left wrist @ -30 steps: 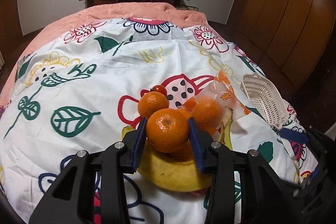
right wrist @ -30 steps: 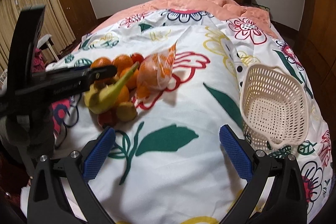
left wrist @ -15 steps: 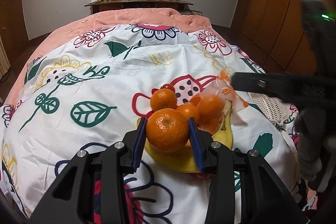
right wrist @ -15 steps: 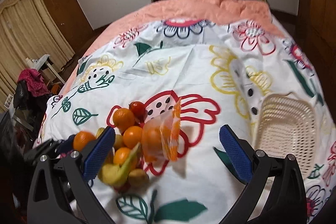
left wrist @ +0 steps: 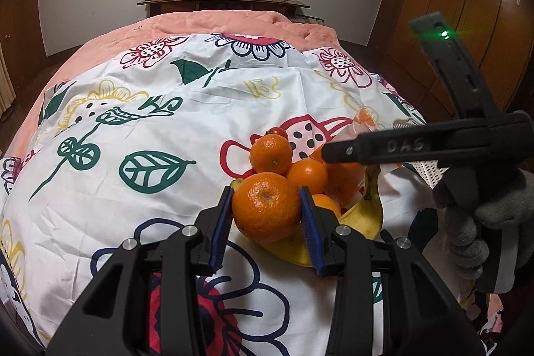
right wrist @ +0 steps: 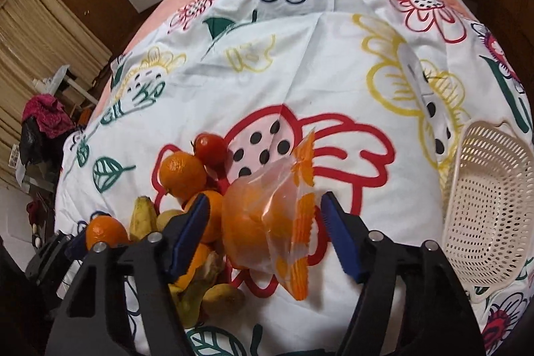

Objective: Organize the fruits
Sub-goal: 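Grasp the plastic bag of mandarins with the right tool and lift it, then carry the bag over the white basket and open the right tool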

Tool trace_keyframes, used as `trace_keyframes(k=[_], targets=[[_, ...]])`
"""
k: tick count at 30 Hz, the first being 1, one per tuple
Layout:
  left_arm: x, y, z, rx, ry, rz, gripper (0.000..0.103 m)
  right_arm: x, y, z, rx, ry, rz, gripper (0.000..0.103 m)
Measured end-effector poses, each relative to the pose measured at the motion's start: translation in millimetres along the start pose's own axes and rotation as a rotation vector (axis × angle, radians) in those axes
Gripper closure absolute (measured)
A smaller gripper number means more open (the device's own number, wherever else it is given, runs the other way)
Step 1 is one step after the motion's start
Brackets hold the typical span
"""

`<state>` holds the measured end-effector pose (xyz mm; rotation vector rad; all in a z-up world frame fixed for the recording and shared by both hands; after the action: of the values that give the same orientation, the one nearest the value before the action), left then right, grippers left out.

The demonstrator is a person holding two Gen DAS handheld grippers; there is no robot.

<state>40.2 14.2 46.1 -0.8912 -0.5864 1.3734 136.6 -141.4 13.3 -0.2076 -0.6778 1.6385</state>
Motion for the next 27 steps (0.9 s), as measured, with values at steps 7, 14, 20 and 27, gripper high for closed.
trace_keyframes(k=[7, 14, 20, 27], targets=[[0, 1, 0, 0.002, 0.001, 0.000, 0.063, 1, 1, -1, 0.002, -0.014, 0.001, 0.053], [0, 1, 0, 0.002, 0.001, 0.001, 0.063, -2, 0, 10, -0.041, -0.019, -0.019, 0.056], [-3, 1, -1, 0.004, 0.006, -0.002, 0.063, -18, -9, 26, -0.093, -0.027, -0.075, 0.056], [-10, -1, 1, -0.002, 0.011, -0.010, 0.063, -47, -14, 53, -0.163, -0.012, -0.136, 0.056]])
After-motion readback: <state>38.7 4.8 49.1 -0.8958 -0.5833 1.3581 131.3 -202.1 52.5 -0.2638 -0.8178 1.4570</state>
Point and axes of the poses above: each gripper's, at about its wrist camera, not at the fingertips, and z roughly against the way its jaws point, x to its left, y to its underside, the point moved 1 cm from there along -z, roughly the way its jaws point, and after that the axes turned 11 degrees about -x, right-handed, at the moved point
